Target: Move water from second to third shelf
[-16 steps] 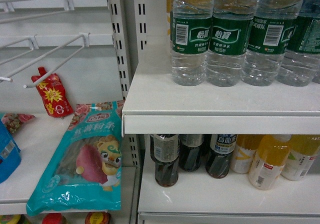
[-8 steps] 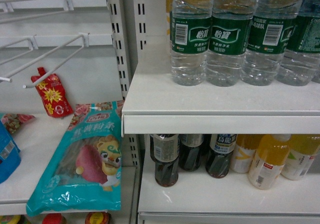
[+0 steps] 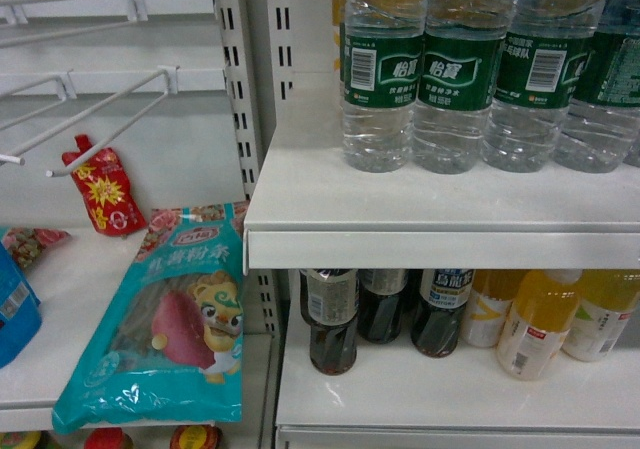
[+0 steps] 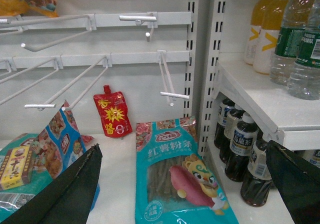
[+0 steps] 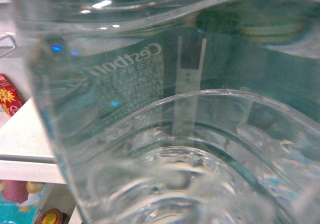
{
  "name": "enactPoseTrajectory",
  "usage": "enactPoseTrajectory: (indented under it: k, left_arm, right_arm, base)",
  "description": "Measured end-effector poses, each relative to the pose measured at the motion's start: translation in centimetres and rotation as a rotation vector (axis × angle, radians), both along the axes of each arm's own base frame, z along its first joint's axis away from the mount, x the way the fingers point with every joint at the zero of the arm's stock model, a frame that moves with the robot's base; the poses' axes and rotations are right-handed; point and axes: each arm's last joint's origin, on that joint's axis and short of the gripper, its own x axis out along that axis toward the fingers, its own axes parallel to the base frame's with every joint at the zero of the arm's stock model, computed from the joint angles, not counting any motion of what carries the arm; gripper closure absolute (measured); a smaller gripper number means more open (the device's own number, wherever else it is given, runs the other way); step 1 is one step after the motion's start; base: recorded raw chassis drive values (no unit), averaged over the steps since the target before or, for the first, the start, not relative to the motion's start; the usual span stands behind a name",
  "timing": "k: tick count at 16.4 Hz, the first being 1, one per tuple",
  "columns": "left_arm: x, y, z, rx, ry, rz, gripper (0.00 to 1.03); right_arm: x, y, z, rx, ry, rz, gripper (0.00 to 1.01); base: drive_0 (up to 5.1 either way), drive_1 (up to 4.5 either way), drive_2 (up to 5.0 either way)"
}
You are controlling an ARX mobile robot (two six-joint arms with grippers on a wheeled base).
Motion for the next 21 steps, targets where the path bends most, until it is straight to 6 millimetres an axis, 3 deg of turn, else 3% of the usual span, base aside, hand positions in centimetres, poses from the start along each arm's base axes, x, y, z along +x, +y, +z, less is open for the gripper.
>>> enactPoseTrajectory:
  k: [4,10,17,21]
  left_arm:
    - [0.0,0.0,0.0,0.0,0.0,0.0,0.05]
    - [0.0,0.0,0.0,0.0,0.0,0.0,0.05]
    - [0.0,0.0,0.0,0.0,0.0,0.0,0.05]
    - [0.0,0.0,0.0,0.0,0.0,0.0,0.05]
  right_arm:
    - [3.2,0.3,0.7,0.006,-0.009,0.003,0.61]
    - [4.2,0.5,0.9,0.005,-0.012,0.003,0.61]
    - [7.3,1.4,0.9,-0.034,-0.02,0.019,0.61]
    - [11.4,2.8,-0.8,-0.065,-0.013,0.014,0.61]
  base:
    - [0.0,0.0,0.0]
    - [0.0,0.0,0.0]
    - [0.0,0.0,0.0]
    - [0.0,0.0,0.0]
